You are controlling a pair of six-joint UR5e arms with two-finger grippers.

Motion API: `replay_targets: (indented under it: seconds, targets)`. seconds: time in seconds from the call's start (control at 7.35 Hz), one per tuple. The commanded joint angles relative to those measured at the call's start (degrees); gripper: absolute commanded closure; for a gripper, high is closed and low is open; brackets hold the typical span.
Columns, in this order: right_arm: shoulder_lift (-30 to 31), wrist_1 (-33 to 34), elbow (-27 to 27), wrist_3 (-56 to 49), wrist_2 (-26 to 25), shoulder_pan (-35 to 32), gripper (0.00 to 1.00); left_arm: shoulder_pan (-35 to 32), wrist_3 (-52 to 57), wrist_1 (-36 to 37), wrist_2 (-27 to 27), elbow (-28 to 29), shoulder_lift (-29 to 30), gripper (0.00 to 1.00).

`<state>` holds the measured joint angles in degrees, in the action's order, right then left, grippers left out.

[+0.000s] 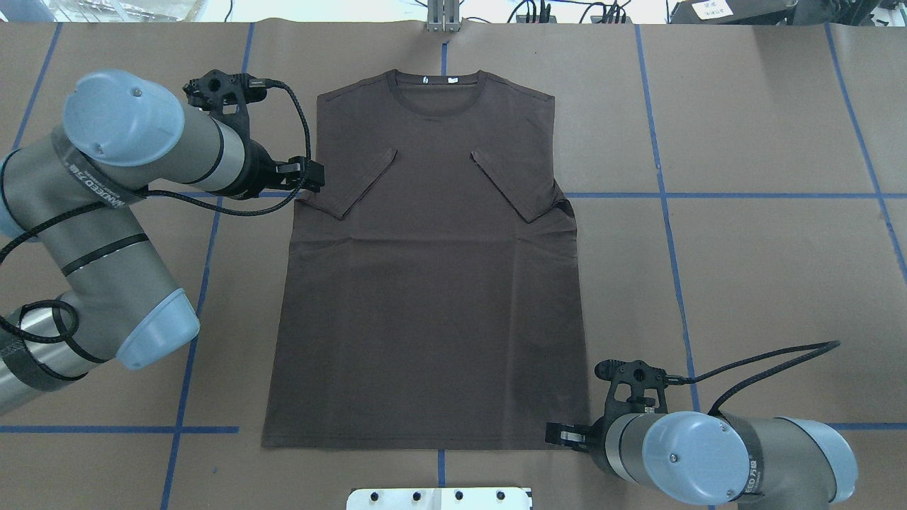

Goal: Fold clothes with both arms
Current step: 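Move both grippers down to the hem corners nearest the robot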

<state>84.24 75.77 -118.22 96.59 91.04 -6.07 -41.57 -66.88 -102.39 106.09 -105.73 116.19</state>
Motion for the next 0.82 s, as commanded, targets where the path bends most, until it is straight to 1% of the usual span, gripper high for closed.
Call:
replay_targets:
  seconds: [0.0,0.14,0.27,0.54,0.68]
  targets:
    - [0.05,0.25,0.27,-0.09,0.02,-0.69,0.14,0.00,-0.01,0.00,0.00,0.00,0.00,0.00]
    - [-0.04,0.34,0.36,-0.18,0.02,-1.14,0.15,0.00,-0.01,0.00,-0.09,0.00,-0.09,0.00]
    - [-0.04,0.34,0.36,-0.18,0.02,-1.23,0.22,0.00,-0.01,0.00,-0.09,0.00,-0.18,0.00]
    - [-0.04,0.34,0.79,-0.18,0.37,-1.23,0.58,0.00,-0.01,0.00,-0.09,0.00,-0.18,0.00]
    - [-0.12,0.34,0.80,-0.18,0.89,-1.23,0.79,0.00,-0.01,0.00,-0.09,0.00,-0.18,0.00]
